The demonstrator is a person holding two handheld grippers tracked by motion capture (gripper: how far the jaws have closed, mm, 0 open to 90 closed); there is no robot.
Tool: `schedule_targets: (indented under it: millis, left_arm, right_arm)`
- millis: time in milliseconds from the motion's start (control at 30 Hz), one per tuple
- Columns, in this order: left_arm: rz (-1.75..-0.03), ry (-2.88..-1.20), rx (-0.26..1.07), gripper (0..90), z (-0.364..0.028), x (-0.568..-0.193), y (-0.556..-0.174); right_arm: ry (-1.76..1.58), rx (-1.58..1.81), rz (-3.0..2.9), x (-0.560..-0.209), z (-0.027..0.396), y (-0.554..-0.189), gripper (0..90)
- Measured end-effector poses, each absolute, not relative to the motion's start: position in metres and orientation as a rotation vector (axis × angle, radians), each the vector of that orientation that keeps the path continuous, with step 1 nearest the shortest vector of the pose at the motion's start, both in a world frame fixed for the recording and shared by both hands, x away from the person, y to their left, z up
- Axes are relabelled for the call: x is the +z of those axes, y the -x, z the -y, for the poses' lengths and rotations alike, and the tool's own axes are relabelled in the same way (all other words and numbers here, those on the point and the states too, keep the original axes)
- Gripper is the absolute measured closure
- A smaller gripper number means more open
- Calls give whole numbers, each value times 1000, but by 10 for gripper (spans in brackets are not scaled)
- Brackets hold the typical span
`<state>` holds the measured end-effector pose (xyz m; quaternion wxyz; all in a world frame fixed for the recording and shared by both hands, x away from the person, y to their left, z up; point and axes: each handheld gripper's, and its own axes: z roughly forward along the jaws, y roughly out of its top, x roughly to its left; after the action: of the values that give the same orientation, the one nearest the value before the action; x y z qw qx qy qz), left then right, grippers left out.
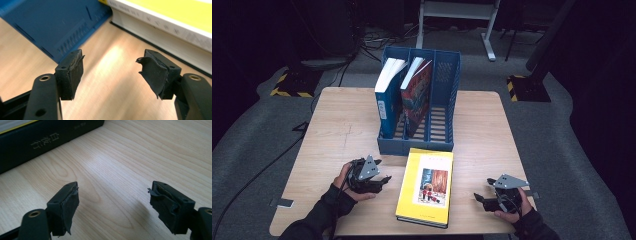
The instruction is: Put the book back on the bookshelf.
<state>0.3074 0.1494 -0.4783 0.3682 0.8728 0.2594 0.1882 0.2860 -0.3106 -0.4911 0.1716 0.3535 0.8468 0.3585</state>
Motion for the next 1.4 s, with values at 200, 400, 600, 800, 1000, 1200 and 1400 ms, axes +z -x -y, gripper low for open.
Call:
schedule_targets:
  millis: [200, 400, 600, 800, 1000, 1200, 1400]
  left_arm:
    - [-643, -2278, 389, 279, -152, -488, -296]
    - [-626, -2298, 331, 252, -153, -493, -288]
    - [-623, -2306, 318, 250, -154, -496, -285]
    - [-615, -2317, 306, 248, -155, -501, -286]
    - [-604, -2305, 252, 243, -158, -505, -287]
    - [-641, -2288, 227, 200, -158, -507, -290]
    - [-654, -2295, 227, 170, -155, -507, -290]
  right_arm:
    - [-968, 1060, -2408, -479, 303, -281, 235]
    - [-939, 1122, -2420, -467, 293, -276, 230]
    - [-877, 1128, -2428, -450, 276, -271, 236]
    - [-828, 1170, -2434, -437, 261, -269, 238]
    - [-808, 1205, -2453, -431, 247, -268, 259]
    - [-762, 1199, -2492, -430, 228, -267, 246]
    - [-774, 1165, -2557, -439, 216, -272, 232]
